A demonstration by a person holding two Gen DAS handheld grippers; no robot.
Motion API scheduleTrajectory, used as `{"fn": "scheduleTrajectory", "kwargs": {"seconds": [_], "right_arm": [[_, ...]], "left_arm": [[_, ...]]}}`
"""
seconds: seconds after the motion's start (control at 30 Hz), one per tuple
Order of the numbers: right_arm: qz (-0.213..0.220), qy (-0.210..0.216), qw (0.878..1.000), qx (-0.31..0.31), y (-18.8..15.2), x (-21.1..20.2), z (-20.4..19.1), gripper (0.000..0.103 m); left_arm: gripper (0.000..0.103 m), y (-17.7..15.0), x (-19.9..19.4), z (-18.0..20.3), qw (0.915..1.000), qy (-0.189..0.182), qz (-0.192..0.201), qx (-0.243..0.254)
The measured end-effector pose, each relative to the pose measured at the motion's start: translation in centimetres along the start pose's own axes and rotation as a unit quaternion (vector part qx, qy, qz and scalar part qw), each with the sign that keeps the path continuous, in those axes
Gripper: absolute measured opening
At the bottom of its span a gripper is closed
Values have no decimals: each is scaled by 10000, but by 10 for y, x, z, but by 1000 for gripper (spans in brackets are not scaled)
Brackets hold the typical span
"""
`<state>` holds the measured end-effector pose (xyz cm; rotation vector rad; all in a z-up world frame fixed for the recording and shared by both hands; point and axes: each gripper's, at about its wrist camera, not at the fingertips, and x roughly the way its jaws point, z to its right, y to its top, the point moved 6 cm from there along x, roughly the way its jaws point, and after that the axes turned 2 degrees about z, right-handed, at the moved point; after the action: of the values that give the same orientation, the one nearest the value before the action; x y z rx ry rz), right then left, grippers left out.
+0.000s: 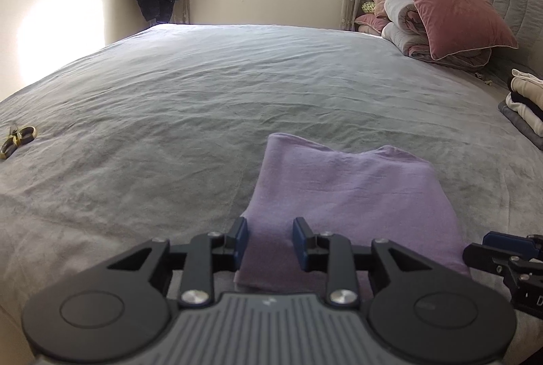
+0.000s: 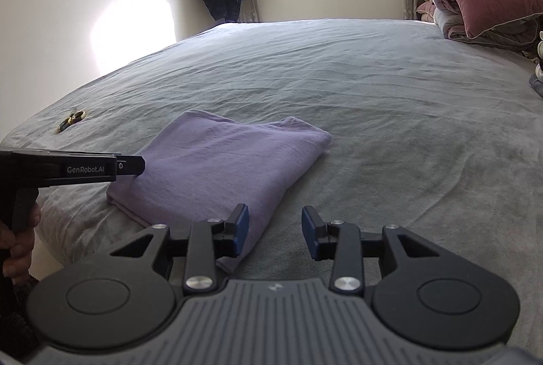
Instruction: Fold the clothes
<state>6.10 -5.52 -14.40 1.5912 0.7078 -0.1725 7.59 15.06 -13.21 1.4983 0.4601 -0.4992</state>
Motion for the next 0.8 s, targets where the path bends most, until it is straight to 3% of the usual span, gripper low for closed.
{"fn": "scheduleTrajectory", "kwargs": {"seconds": [0.4, 0.53, 0.8], "right_arm": [[-69, -3, 9977, 679, -20, -15, 16, 41], [-81, -15, 9966, 816, -20, -22, 21, 44], [-136, 20, 9914, 1300, -20, -31, 33, 61]], "left_arm": [[37, -23, -14, -3, 9994, 71, -332, 91], [52, -26, -20, 0, 9991, -33, -390, 151], [84, -20, -31, 4, 9991, -203, -348, 113]]}}
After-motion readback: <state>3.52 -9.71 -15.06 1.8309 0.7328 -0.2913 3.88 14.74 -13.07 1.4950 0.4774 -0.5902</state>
